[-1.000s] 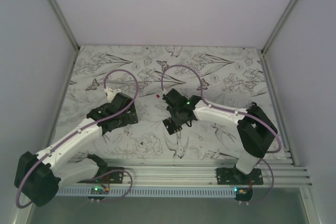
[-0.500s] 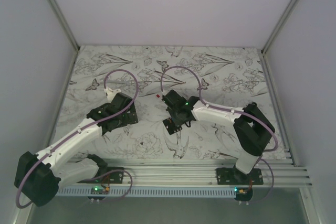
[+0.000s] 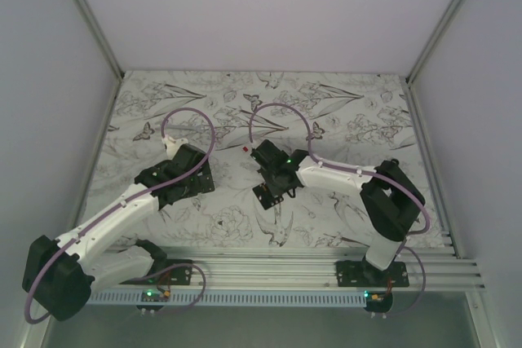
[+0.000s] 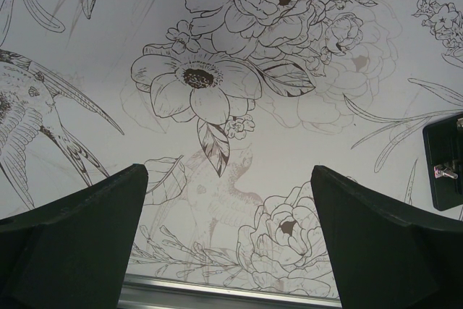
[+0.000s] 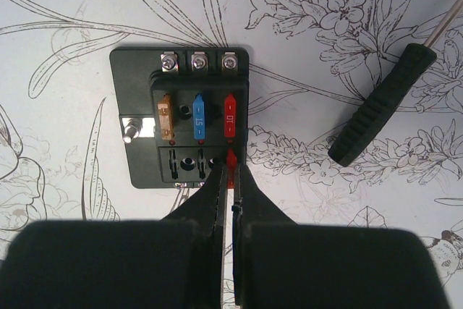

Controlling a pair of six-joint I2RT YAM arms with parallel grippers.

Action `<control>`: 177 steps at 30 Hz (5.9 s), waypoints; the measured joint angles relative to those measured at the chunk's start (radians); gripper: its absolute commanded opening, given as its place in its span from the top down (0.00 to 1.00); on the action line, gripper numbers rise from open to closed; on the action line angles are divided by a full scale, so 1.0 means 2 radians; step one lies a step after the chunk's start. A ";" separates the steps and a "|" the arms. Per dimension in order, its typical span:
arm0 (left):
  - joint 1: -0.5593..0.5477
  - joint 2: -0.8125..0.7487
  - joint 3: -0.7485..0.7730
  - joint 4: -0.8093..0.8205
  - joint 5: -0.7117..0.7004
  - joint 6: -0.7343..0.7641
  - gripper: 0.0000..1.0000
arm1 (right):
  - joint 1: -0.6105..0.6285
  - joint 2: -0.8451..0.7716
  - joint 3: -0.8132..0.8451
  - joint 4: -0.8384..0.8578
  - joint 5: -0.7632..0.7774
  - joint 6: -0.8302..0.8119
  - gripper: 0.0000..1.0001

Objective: Snap on the fuse box
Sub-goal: Install the fuse at the fuse box base, then pick up the fuse from the center of the board.

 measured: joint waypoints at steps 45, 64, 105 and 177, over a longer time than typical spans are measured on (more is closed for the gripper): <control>0.003 0.000 0.000 -0.003 0.002 0.000 0.00 | -0.002 0.018 0.013 0.013 -0.006 0.002 1.00; 0.004 -0.003 0.000 -0.003 0.012 -0.003 0.00 | 0.002 0.001 0.013 -0.010 -0.011 0.003 0.66; -0.010 0.538 0.491 -0.013 0.092 0.164 0.44 | -0.131 -0.237 -0.245 0.224 -0.018 -0.015 0.00; -0.021 0.403 0.343 0.041 0.184 0.283 0.67 | -0.147 -0.233 -0.245 0.249 -0.104 -0.011 0.00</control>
